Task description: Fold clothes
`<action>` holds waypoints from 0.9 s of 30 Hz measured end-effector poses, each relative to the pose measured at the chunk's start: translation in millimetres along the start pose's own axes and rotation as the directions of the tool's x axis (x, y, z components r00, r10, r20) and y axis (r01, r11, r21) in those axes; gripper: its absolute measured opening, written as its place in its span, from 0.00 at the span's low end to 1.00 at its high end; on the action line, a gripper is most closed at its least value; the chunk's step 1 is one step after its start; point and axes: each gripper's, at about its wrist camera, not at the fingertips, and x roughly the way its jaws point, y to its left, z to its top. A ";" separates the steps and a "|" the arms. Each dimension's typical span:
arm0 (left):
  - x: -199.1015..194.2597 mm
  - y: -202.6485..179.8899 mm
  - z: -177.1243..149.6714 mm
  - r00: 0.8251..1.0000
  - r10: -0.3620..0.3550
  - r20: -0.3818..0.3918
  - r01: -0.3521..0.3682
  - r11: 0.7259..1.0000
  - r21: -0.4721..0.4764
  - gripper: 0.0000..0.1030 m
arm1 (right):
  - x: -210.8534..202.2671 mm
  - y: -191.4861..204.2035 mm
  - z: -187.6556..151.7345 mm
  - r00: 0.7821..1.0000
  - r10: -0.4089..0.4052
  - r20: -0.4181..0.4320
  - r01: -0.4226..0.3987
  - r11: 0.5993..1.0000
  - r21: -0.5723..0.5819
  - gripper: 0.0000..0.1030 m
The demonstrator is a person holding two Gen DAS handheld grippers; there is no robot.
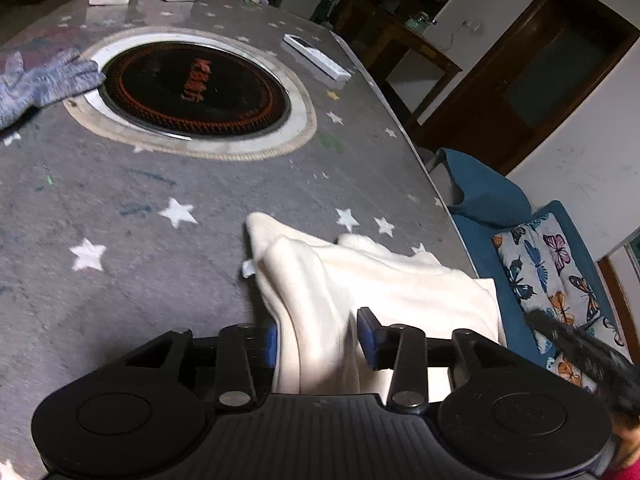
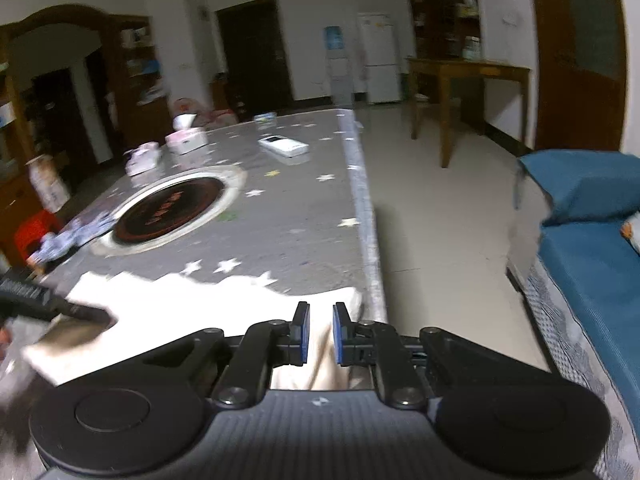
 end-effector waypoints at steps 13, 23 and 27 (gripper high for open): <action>-34.2 -17.0 -1.9 0.994 -0.044 0.098 0.035 0.995 0.089 0.39 | -8.8 11.4 -42.5 0.989 0.108 -0.100 -0.111 0.994 -0.022 0.09; -37.0 -20.8 2.8 0.991 -0.026 0.132 0.014 0.995 0.097 0.39 | -6.7 18.4 -20.5 0.989 0.138 -0.061 -0.141 0.989 -0.047 0.10; -25.6 -23.7 4.0 0.995 -0.047 0.084 0.038 0.993 0.110 0.39 | 13.7 21.7 -23.5 0.983 0.144 -0.112 -0.149 0.988 -0.038 0.10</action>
